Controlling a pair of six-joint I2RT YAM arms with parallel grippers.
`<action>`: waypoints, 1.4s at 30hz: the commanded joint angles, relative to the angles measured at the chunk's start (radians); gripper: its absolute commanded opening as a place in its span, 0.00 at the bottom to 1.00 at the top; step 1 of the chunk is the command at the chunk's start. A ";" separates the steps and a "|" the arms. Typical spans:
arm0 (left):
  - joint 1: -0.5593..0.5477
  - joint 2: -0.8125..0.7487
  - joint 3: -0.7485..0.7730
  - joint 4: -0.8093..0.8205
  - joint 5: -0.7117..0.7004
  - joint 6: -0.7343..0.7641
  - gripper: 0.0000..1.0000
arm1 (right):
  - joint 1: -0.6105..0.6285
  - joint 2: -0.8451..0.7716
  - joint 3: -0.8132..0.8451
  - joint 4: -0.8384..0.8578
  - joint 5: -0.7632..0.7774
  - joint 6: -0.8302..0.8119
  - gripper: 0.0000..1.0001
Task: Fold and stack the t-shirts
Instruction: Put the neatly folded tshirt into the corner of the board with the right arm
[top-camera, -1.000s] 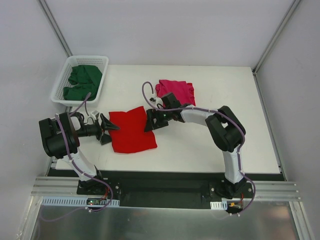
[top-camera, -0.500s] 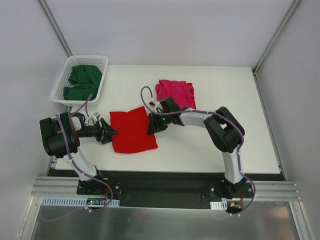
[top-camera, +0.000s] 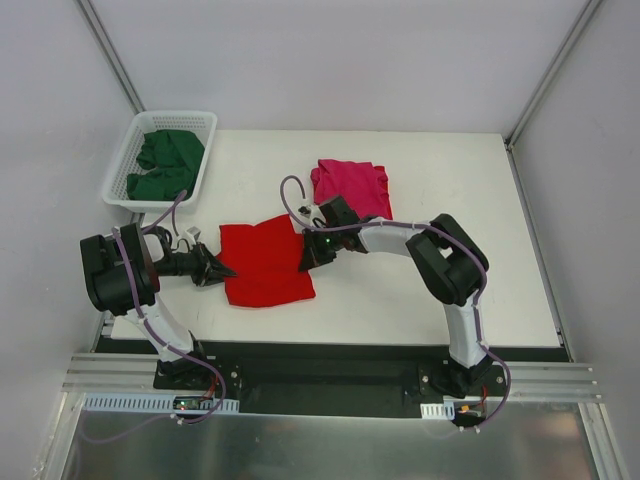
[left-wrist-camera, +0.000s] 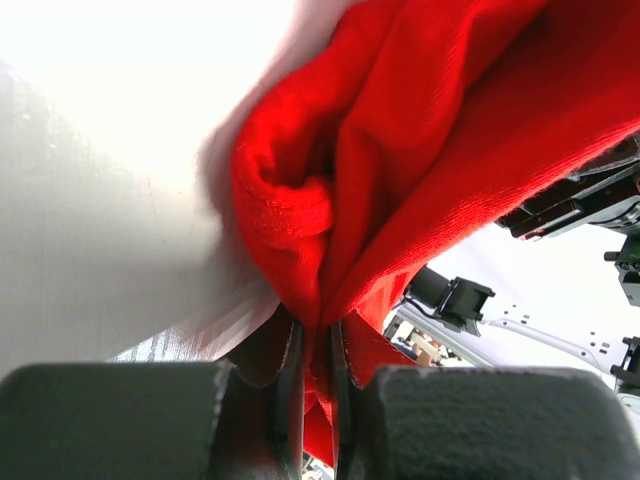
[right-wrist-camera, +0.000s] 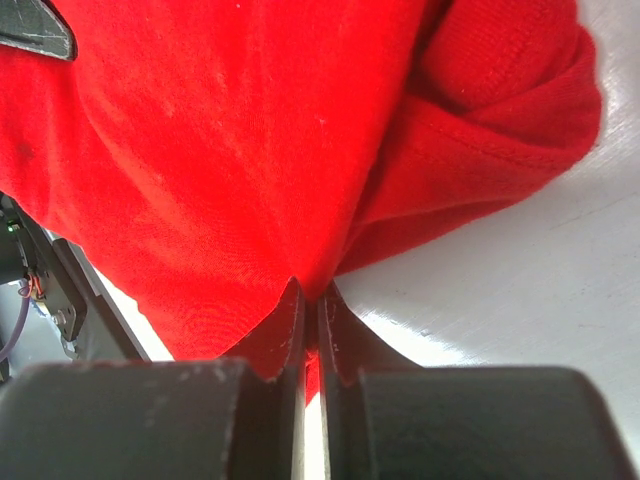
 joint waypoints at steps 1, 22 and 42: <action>-0.009 0.000 0.002 -0.009 0.001 0.016 0.00 | 0.005 0.015 -0.006 -0.119 0.081 -0.040 0.01; -0.021 -0.183 0.091 -0.032 0.085 0.022 0.00 | -0.073 -0.094 0.140 -0.248 0.087 -0.132 0.01; -0.090 -0.216 0.114 -0.032 0.136 0.043 0.00 | -0.090 -0.095 0.186 -0.237 -0.017 -0.104 0.01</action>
